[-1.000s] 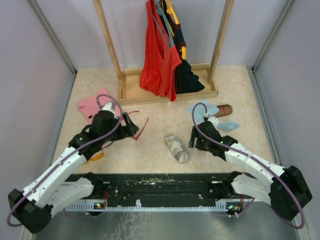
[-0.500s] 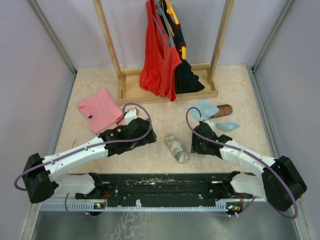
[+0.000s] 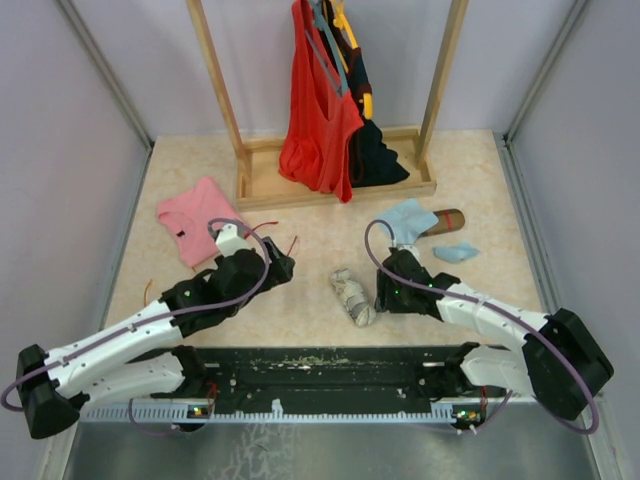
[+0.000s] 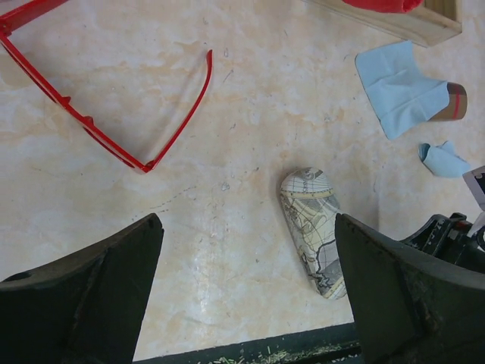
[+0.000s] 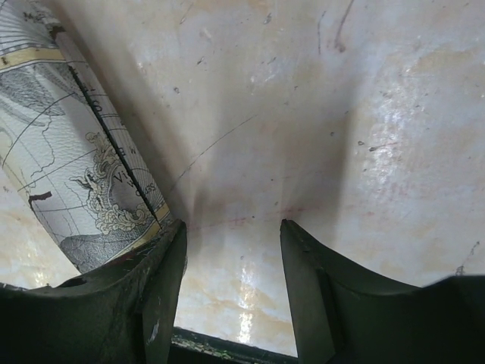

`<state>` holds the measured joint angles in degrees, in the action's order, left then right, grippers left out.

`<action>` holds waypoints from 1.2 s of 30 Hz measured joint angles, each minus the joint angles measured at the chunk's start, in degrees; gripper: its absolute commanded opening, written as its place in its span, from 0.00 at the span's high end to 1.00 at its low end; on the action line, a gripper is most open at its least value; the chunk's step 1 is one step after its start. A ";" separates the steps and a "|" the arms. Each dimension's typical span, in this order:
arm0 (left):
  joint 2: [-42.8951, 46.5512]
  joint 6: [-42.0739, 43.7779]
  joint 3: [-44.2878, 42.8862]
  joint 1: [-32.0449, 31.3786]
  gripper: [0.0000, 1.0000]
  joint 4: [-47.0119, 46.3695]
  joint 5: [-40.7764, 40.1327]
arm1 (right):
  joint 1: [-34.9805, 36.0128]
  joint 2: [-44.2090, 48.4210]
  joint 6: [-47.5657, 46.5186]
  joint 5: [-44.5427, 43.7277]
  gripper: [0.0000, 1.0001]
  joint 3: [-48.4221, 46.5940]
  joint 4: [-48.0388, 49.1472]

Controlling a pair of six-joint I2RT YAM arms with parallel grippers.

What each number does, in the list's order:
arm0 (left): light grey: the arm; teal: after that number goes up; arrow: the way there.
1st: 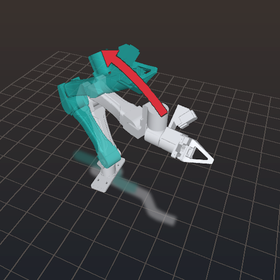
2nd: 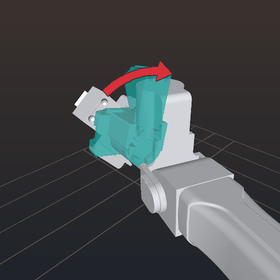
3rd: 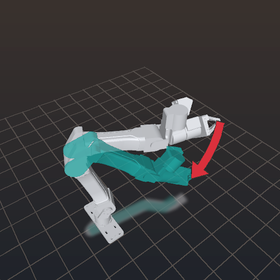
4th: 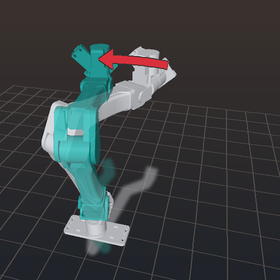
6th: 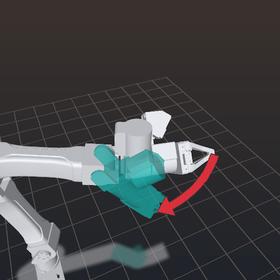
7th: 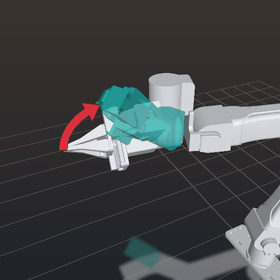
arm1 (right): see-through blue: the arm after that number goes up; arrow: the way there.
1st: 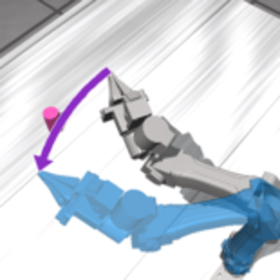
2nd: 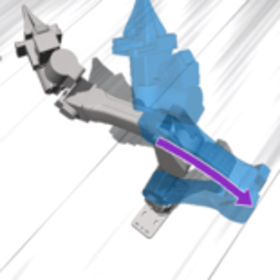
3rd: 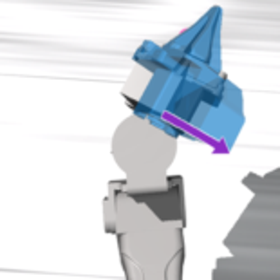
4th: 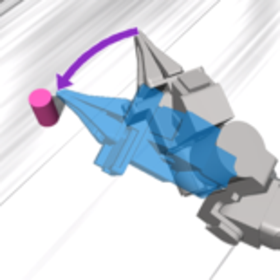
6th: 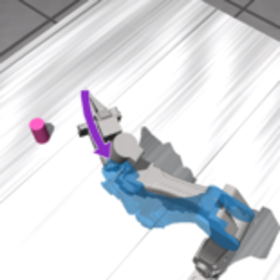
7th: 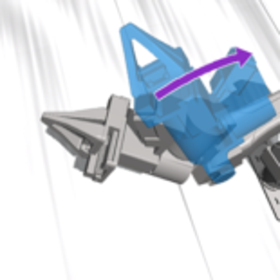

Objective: Organize the sunglasses
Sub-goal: Adjust the sunglasses case at the center of the board, then open the sunglasses case at the center of the board.

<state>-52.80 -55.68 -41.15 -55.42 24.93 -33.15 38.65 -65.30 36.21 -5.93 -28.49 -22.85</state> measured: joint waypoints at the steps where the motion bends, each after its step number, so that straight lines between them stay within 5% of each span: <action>1: 0.74 0.02 0.42 0.09 0.00 -0.15 -0.20 | 0.26 -0.02 0.04 0.02 0.47 0.00 0.15; 15: -8.61 0.70 -3.96 0.50 0.00 5.31 0.00 | 4.09 -0.98 2.01 0.07 0.46 -0.02 2.34; 23: -13.92 4.66 -7.08 0.35 0.00 5.09 3.78 | 2.80 1.11 3.30 -3.78 0.34 -0.02 0.72; 30: -30.25 4.94 -20.06 -6.84 0.00 6.78 4.09 | -16.33 9.57 -0.42 -1.70 0.30 0.02 0.98; 36: -45.99 0.79 -33.68 -12.85 0.00 13.68 3.52 | -25.57 12.61 -2.51 4.20 0.28 3.13 2.67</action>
<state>-98.78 -54.89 -74.83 -68.27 38.61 -29.63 13.08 -52.69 33.69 -1.74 -25.36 -20.18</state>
